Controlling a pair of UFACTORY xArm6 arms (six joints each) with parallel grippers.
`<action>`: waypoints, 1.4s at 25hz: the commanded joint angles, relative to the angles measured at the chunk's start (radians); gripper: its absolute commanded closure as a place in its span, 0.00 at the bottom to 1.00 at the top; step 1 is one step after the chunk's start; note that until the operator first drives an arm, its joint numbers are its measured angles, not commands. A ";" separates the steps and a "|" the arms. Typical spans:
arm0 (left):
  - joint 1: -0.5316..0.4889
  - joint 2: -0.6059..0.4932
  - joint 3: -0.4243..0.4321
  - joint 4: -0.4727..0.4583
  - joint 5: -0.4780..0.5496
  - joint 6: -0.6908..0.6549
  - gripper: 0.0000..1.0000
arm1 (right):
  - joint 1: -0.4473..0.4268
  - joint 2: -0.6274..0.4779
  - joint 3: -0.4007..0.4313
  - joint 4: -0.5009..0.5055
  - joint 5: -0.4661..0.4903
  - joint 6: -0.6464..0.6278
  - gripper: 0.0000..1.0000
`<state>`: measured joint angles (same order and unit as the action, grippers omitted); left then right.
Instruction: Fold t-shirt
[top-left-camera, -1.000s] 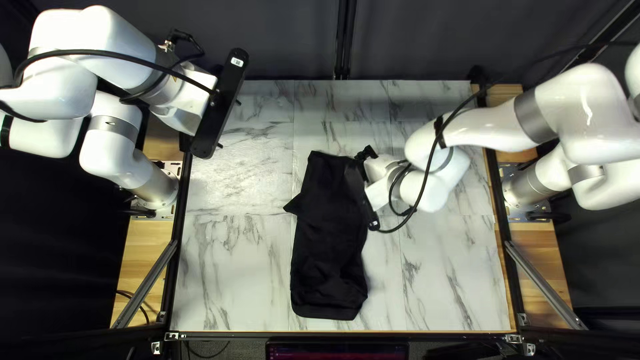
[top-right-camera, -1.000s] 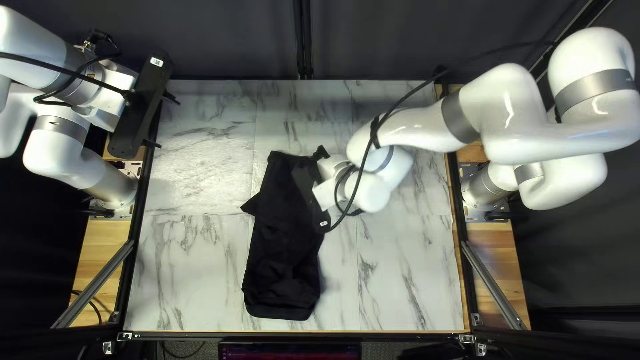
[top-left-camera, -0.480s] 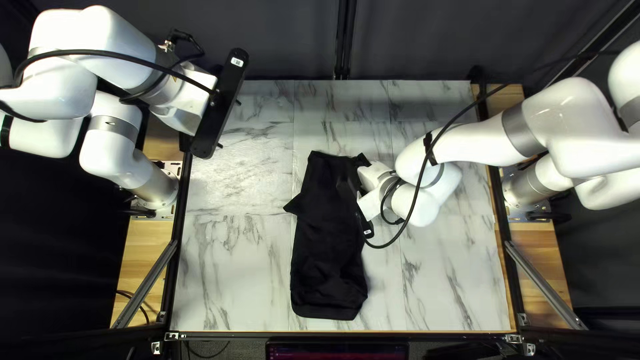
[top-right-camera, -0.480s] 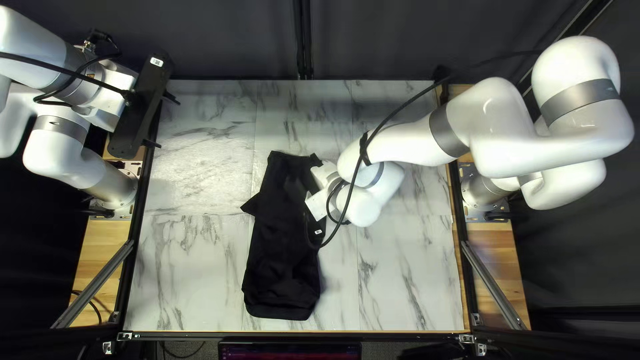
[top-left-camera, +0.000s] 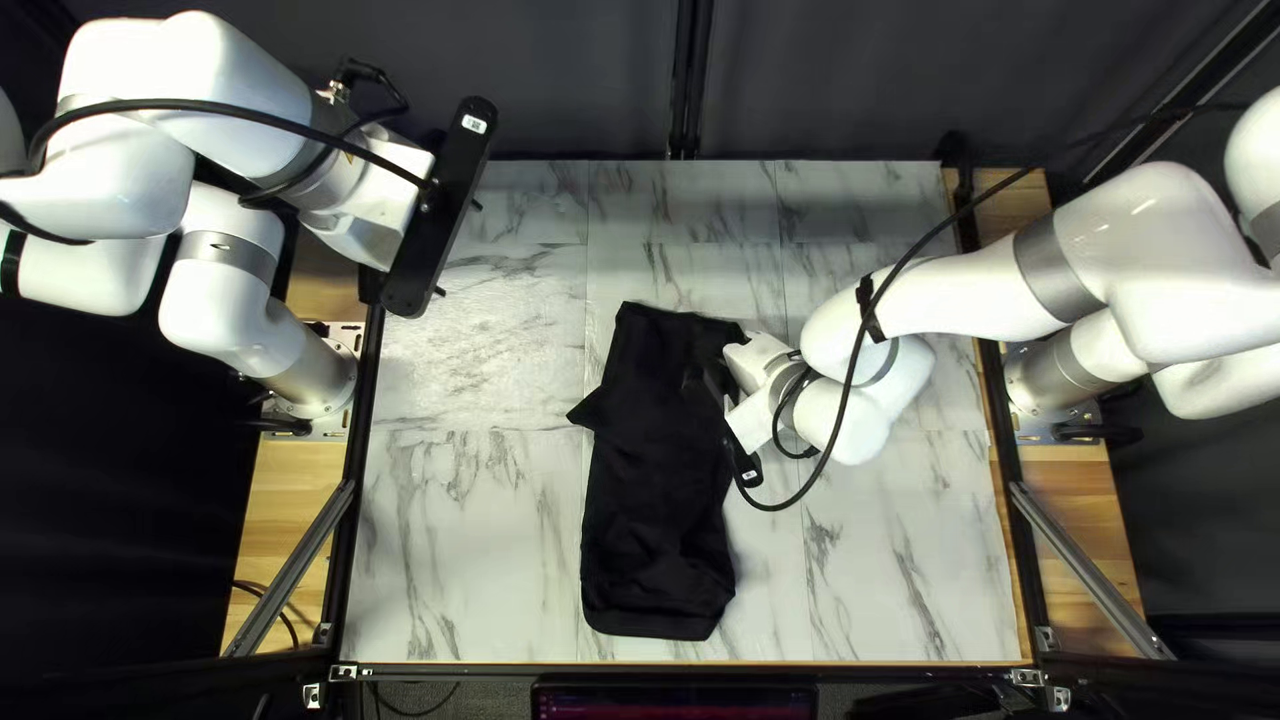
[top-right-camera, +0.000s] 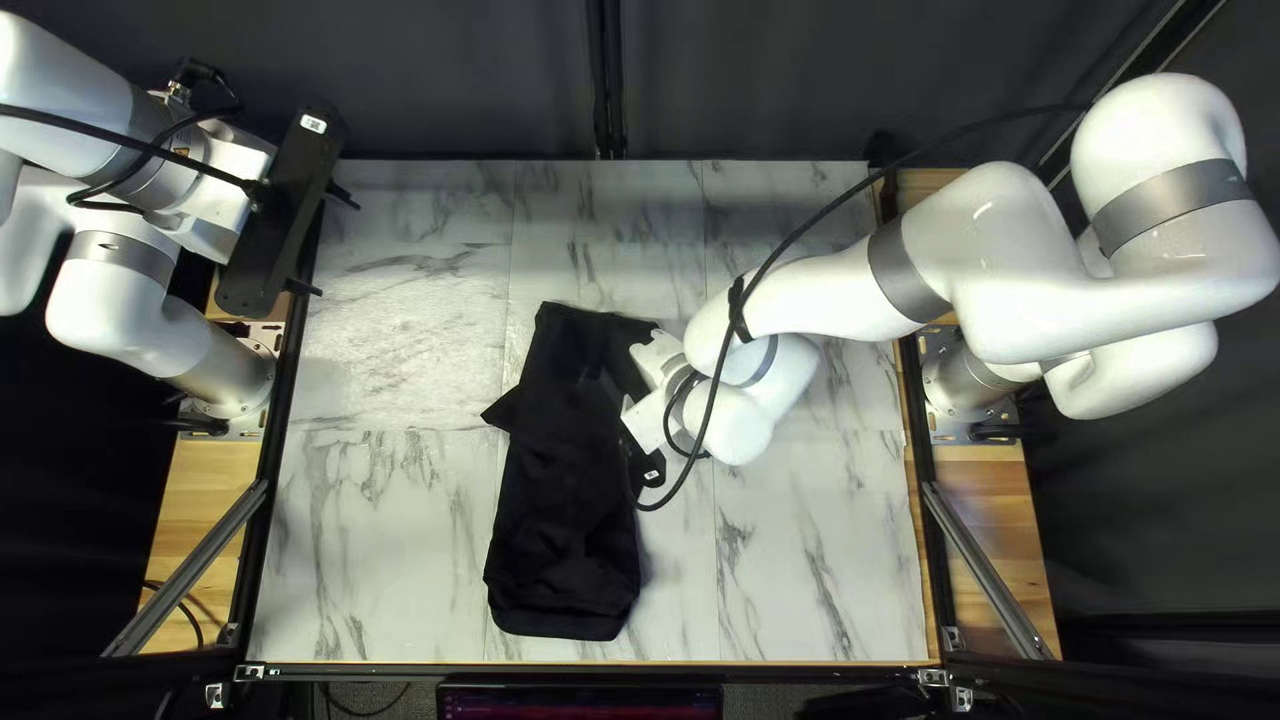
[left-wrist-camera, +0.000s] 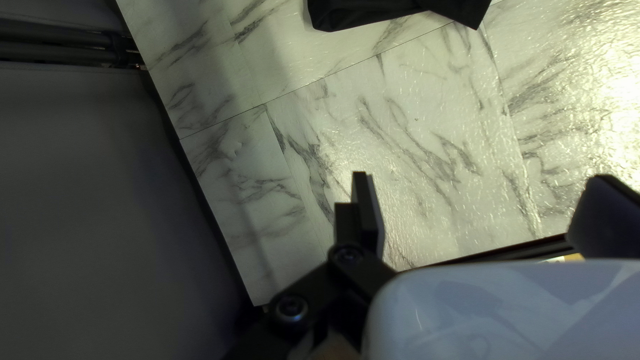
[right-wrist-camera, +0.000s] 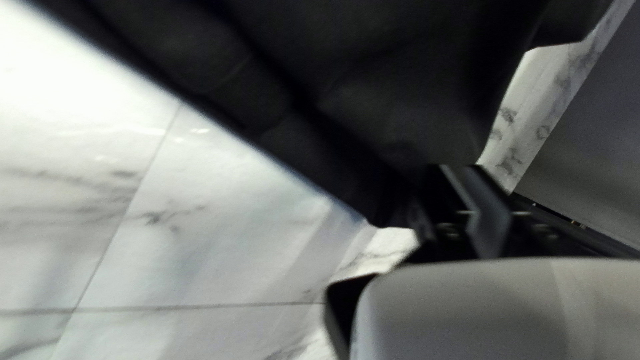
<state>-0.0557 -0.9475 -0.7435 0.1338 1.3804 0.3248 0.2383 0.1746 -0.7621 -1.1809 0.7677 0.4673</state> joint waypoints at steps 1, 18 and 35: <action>0.000 0.000 0.000 0.000 0.000 0.000 0.00 | 0.009 0.013 -0.019 0.009 0.023 -0.024 0.00; 0.000 0.000 0.000 0.000 0.000 0.000 0.00 | -0.064 -0.089 0.085 -0.164 -0.107 0.072 0.00; 0.000 0.000 0.000 0.000 0.000 0.000 0.00 | -0.169 -0.035 0.072 -0.367 -0.235 -0.101 0.00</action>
<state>-0.0557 -0.9475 -0.7435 0.1338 1.3804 0.3248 0.0751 0.1357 -0.6908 -1.5382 0.5375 0.3840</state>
